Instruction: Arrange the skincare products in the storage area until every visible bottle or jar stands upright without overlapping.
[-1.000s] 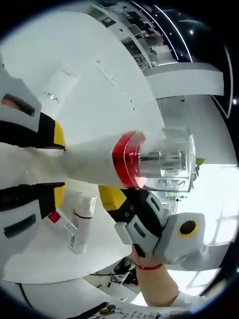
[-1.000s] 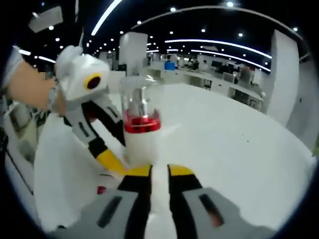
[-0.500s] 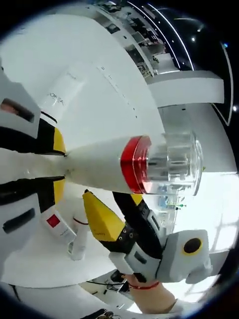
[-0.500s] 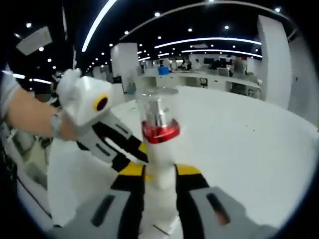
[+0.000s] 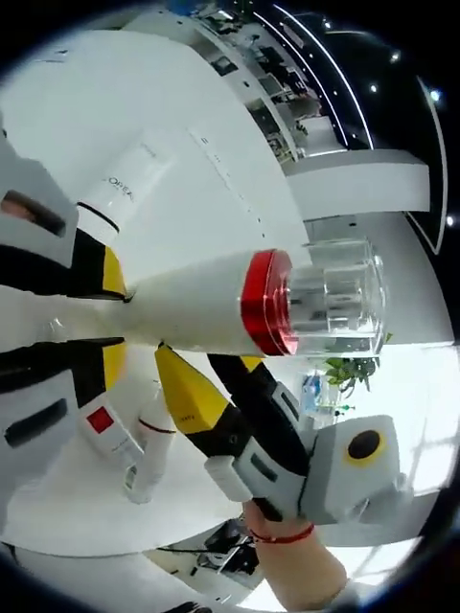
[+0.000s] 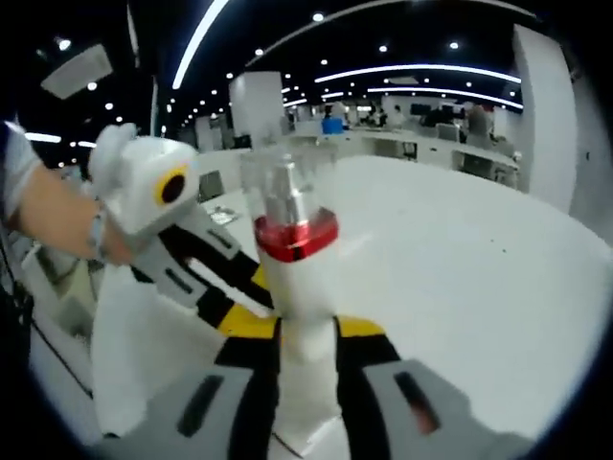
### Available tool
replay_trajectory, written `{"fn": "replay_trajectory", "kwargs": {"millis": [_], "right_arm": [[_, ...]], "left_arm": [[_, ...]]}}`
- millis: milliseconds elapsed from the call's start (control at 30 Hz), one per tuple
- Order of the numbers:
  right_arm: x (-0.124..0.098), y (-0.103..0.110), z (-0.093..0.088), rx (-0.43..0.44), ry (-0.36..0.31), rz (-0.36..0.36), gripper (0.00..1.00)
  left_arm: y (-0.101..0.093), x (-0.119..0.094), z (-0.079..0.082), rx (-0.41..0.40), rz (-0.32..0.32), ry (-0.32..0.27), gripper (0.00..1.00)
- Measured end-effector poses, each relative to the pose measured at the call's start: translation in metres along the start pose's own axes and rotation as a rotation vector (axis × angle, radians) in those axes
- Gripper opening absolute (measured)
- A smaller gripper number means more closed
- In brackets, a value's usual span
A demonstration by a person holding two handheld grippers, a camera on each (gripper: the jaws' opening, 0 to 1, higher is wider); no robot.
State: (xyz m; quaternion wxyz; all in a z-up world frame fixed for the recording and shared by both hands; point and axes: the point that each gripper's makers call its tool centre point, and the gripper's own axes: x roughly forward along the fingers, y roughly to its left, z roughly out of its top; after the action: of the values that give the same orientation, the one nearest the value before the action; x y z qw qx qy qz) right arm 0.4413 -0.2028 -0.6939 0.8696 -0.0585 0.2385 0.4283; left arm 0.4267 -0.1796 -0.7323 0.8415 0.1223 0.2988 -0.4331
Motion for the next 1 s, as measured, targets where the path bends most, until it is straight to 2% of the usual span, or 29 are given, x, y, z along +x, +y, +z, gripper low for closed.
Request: {"fn": "replay_trajectory", "kwargs": {"millis": [167,233,333,400,500,567,600,700,767,900,1000], "right_arm": [[0.002,0.0,0.0,-0.005,0.001,0.061,0.2],[0.0,0.003,-0.002,0.061,0.0,0.103,0.2],[-0.008,-0.001,-0.003,0.14,-0.016,0.092,0.21],[-0.016,-0.002,-0.004,0.153,-0.04,0.081,0.21],[-0.03,-0.002,-0.008,0.218,-0.072,0.056,0.22],[-0.037,-0.002,-0.009,0.27,-0.103,0.034,0.22],[-0.04,-0.002,-0.01,0.289,-0.11,0.03,0.22],[-0.048,-0.004,-0.013,0.309,-0.12,0.004,0.22],[-0.051,-0.005,-0.014,0.304,-0.121,-0.013,0.22],[-0.052,-0.007,-0.016,0.302,-0.113,-0.03,0.22],[-0.053,-0.009,-0.018,0.294,-0.105,-0.047,0.22]], "left_arm": [[-0.003,-0.002,-0.002,0.0,0.002,-0.002,0.16],[-0.004,-0.004,-0.004,0.008,-0.004,0.004,0.16],[0.008,-0.015,-0.005,0.035,0.058,0.008,0.16],[0.019,-0.029,-0.001,-0.023,0.104,-0.04,0.17],[0.043,-0.048,0.0,-0.144,0.211,-0.103,0.18],[0.06,-0.053,-0.008,-0.227,0.29,-0.101,0.19],[0.063,-0.052,-0.012,-0.246,0.307,-0.09,0.19],[0.067,-0.044,-0.018,-0.312,0.321,-0.056,0.23],[0.067,-0.037,-0.013,-0.335,0.318,-0.063,0.28],[0.064,-0.026,-0.007,-0.384,0.311,-0.033,0.33],[0.062,-0.019,-0.006,-0.385,0.319,-0.007,0.37]]}}
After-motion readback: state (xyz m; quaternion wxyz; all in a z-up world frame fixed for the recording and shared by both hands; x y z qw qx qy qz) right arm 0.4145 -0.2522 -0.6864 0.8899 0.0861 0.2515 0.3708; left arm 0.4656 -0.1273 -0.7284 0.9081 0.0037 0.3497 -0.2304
